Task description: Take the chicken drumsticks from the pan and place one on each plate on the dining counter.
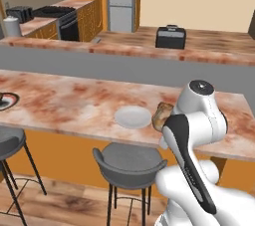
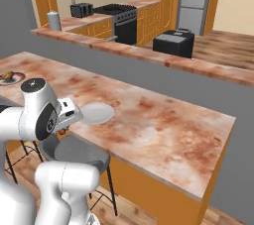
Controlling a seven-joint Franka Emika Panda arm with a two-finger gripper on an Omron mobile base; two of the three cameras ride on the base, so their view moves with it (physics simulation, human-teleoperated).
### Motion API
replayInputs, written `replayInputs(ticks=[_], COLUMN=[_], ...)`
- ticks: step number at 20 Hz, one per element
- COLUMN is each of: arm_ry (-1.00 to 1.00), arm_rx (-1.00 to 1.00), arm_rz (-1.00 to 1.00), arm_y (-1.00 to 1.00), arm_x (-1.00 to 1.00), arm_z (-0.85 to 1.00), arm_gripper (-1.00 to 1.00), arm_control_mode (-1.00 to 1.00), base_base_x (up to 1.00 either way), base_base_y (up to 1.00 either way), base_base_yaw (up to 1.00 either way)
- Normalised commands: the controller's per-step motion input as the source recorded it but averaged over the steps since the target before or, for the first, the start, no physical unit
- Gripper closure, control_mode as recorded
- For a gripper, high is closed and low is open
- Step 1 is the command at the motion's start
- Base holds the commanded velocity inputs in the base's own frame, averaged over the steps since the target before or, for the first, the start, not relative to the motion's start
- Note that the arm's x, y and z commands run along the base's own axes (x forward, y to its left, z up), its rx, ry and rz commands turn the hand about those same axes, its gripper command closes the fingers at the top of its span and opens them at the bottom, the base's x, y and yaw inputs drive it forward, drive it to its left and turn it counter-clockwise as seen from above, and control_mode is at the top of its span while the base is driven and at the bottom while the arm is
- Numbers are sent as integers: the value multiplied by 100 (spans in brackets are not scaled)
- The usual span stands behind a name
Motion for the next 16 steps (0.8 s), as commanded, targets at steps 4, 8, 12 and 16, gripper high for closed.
replayInputs(ticks=[4, 8, 12, 16], arm_ry=[0, -3, -4, 0], arm_rx=[0, 0, 0, 0], arm_rz=[0, -7, -16, -10], arm_y=[0, 16, 8, 0], arm_x=[0, 23, 41, 76], arm_z=[0, 0, 0, 0], arm_gripper=[100, 100, 100, 100], arm_control_mode=[100, -100, -100, -100], base_base_x=[44, 6, 0, 0], base_base_y=[20, 4, 0, 0], base_base_yaw=[-7, -1, 0, 0])
